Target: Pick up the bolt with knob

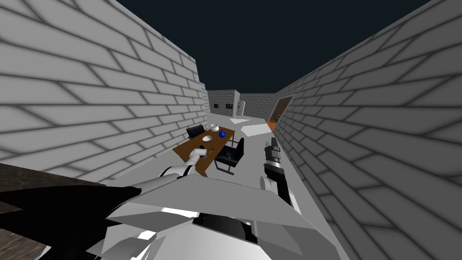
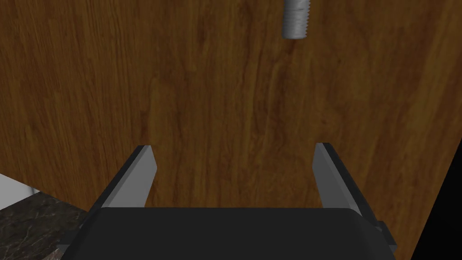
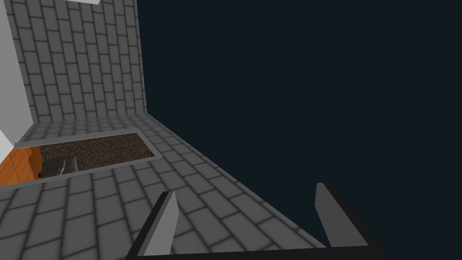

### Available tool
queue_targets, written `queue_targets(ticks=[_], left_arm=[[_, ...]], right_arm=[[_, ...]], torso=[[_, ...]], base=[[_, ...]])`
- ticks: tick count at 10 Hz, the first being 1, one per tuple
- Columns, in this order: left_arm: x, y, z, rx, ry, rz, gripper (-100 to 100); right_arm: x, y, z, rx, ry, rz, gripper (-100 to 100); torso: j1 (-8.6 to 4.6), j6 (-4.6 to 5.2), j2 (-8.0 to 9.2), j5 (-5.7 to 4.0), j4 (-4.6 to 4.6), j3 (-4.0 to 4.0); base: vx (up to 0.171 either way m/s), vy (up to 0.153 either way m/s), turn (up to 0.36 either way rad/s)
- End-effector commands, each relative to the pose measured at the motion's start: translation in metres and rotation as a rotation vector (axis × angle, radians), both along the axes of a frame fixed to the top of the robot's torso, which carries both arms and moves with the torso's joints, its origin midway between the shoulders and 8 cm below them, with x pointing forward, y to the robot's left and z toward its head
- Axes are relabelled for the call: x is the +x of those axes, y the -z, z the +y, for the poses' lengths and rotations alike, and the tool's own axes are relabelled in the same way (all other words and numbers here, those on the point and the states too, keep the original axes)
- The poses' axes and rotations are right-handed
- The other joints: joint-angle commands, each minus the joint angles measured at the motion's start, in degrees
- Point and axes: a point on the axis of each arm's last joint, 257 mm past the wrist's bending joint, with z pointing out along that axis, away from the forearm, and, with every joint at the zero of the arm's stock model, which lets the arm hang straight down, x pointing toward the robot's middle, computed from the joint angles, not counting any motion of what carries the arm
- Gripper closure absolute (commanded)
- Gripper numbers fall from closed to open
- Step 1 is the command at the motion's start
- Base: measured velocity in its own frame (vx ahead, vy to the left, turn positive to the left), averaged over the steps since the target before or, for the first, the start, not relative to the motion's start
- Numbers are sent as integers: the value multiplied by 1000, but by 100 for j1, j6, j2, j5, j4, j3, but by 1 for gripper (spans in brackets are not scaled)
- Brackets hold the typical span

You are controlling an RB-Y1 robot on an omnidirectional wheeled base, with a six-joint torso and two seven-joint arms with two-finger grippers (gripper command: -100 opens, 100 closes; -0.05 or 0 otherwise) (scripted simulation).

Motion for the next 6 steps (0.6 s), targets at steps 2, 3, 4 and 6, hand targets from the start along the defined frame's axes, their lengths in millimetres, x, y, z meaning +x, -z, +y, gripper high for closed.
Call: queue_targets(ticks=[2, 3, 4, 6], left_arm=[[-5, 6, -8, -28, -23, 32, -100], [-7, 8, -12, -42, -34, 48, -100], [-9, 10, -15, -53, -43, 61, -100], [-11, 11, -22, -75, -60, 85, -100]], right_arm=[[0, 0, 0, 0, 0, 0, 0], [0, 0, 0, 0, 0, 0, 0], [0, 0, 0, 0, 0, 0, 0], [0, 0, 0, 0, 0, 0, 0]], torso=[[-1, -2, 8, 0, 1, 4], [-2, 0, 10, -1, 2, 6], [-3, 1, 2, -1, 1, 1], [6, 0, -20, 1, -4, -11]], base=[[52, 4, -72], [84, 3, -185], [100, 19, -131], [152, 36, -134]])
